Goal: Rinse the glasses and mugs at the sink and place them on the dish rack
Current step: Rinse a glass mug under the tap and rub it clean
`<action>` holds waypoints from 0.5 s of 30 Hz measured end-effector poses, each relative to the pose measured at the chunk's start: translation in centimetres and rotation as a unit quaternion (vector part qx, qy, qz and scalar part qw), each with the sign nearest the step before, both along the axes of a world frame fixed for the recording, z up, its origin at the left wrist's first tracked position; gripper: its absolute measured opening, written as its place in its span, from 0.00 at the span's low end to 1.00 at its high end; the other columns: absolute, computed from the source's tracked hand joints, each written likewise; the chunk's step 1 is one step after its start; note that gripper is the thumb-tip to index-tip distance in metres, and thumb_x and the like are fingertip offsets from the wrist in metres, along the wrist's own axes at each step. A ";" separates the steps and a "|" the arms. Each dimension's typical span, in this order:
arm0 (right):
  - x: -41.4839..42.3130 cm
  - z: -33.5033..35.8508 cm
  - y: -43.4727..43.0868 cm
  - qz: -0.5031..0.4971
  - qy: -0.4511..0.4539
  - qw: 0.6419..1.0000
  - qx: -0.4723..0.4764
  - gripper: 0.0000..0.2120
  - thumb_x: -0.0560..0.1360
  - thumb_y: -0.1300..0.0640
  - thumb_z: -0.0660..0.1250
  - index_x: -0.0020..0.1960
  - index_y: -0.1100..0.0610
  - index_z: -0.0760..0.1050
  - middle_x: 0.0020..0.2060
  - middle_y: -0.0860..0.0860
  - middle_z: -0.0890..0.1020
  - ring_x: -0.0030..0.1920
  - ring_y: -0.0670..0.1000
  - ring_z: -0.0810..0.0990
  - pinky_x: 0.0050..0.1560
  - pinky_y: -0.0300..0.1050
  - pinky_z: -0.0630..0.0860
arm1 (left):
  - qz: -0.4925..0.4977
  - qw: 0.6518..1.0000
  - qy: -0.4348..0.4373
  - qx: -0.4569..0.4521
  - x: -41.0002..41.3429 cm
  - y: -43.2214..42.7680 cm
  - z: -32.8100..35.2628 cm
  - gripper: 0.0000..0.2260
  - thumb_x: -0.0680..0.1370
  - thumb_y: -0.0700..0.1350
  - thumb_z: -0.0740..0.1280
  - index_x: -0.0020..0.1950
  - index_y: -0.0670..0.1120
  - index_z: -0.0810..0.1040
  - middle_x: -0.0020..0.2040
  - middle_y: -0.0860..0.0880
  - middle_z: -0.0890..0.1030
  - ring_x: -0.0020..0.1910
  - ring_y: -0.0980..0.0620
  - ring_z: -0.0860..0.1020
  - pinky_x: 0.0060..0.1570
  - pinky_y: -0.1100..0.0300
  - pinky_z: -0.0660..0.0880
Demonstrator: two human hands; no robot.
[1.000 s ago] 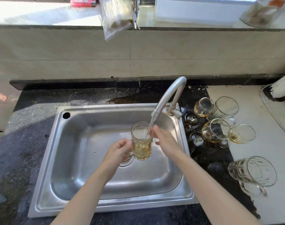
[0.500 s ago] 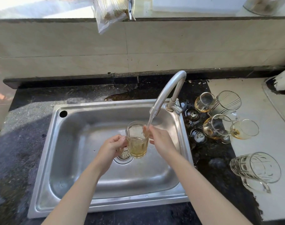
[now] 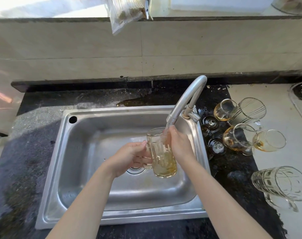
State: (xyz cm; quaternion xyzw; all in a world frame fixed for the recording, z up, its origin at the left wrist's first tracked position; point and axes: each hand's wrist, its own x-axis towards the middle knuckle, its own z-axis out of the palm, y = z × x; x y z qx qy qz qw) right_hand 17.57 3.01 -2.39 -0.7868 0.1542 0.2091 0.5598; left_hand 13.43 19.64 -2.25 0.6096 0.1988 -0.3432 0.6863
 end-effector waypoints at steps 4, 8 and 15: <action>-0.5 0.3 0.8 0.046 -0.005 0.999 0.026 0.24 0.82 0.41 0.46 0.52 0.53 0.76 0.45 0.45 0.77 0.50 0.49 0.74 0.50 0.44 0.69 | 0.033 0.999 0.014 0.026 0.2 0.4 0.3 0.16 0.82 0.51 0.56 0.37 0.46 0.67 0.42 0.40 0.83 0.34 0.47 0.82 0.34 0.60 0.71; -1.0 1.1 1.8 0.122 -0.095 0.985 -0.077 0.23 0.82 0.41 0.45 0.67 0.53 0.66 0.54 0.45 0.72 0.56 0.46 0.71 0.55 0.43 0.67 | 0.085 0.996 0.021 0.022 0.6 -0.1 0.7 0.17 0.83 0.51 0.56 0.36 0.46 0.65 0.37 0.40 0.83 0.31 0.47 0.82 0.30 0.62 0.76; 1.2 0.6 2.7 0.250 -0.129 0.921 -0.270 0.18 0.82 0.47 0.41 0.53 0.55 0.66 0.49 0.59 0.76 0.50 0.62 0.77 0.41 0.50 0.65 | 0.140 0.990 0.022 0.018 0.2 -1.1 1.5 0.19 0.83 0.50 0.56 0.32 0.46 0.66 0.37 0.38 0.83 0.34 0.45 0.84 0.37 0.57 0.79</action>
